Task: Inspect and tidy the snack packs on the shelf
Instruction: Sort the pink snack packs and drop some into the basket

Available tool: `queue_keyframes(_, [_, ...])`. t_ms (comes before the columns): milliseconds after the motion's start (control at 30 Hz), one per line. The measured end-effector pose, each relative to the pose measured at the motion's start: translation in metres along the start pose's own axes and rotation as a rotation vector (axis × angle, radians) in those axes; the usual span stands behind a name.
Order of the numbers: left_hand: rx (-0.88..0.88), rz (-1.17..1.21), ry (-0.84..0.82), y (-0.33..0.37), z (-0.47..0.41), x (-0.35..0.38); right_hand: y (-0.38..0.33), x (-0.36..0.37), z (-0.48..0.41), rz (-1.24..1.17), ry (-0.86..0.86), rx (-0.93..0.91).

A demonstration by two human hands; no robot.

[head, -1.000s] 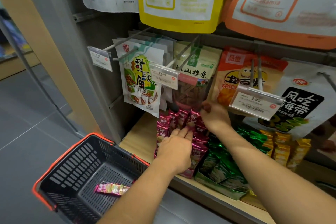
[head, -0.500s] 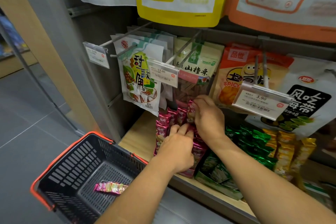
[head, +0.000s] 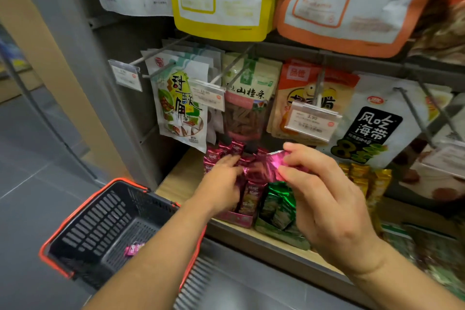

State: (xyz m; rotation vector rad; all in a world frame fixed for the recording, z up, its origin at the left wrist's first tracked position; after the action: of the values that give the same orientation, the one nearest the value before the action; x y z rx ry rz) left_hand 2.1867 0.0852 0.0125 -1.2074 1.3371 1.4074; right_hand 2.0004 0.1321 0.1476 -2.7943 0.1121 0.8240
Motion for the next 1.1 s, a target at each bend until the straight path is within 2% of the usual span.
queue_keyframes(67, [-0.113, 0.082, 0.095, -0.002, 0.006, -0.021, -0.008, -0.015, 0.006, -0.026, -0.029, 0.06])
queue_keyframes(133, [-0.178, 0.262, 0.067, 0.002, 0.016, -0.04, -0.009, -0.022, 0.015, -0.094, -0.057, 0.172])
queue_keyframes(267, [0.027, 0.943, -0.36, 0.04, 0.054, -0.061, 0.004, -0.023, 0.032, -0.339, -0.025, 0.533])
queue_keyframes(300, [0.08, 1.066, -0.432, 0.052, 0.064, -0.064, 0.008, -0.021, 0.035, -0.405, -0.012, 0.62])
queue_keyframes(333, [0.134, 1.092, -0.449, 0.063, 0.076, -0.067, 0.008, -0.019, 0.039, -0.481, 0.015, 0.695])
queue_keyframes(400, [0.183, 1.038, -0.374, 0.077, 0.083, -0.068, 0.014, -0.012, 0.041, -0.653, 0.092, 0.83])
queue_keyframes(467, [0.135, 1.023, -0.278, 0.082, 0.083, -0.066, 0.019, -0.004, 0.044, -0.781, 0.152, 0.965])
queue_keyframes(600, [0.106, 1.145, -0.162, 0.085, 0.089, -0.066, 0.015, 0.026, 0.061, -1.113, 0.049, 1.274])
queue_keyframes(700, [0.041, 1.135, -0.119, 0.086, 0.094, -0.072, 0.005, 0.038, 0.065, -1.254, -0.036, 1.306])
queue_keyframes(833, [0.05, 0.897, 0.006, 0.078, 0.093, -0.083, -0.001, 0.034, 0.065, -1.038, -0.136, 1.273])
queue_keyframes(1000, [-0.014, 1.107, -0.006, 0.068, 0.09, -0.082, -0.001, 0.035, 0.063, -0.89, -0.174, 1.201])
queue_keyframes(1100, [-0.023, 1.179, 0.017, 0.064, 0.092, -0.085, 0.0, 0.033, 0.059, -0.79, -0.171, 1.074])
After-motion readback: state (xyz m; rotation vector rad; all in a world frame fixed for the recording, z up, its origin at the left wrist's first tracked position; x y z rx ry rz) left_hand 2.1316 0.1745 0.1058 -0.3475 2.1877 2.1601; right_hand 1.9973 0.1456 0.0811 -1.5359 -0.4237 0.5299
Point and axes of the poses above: each hand's wrist, its own z-axis away from the middle knuckle, its own x-axis out of the palm, y = z × x, the point moved 5 cm from there along -z, towards the middle knuckle, and after that the axes turned 12 degrees about -z, right-handed, at the moved point
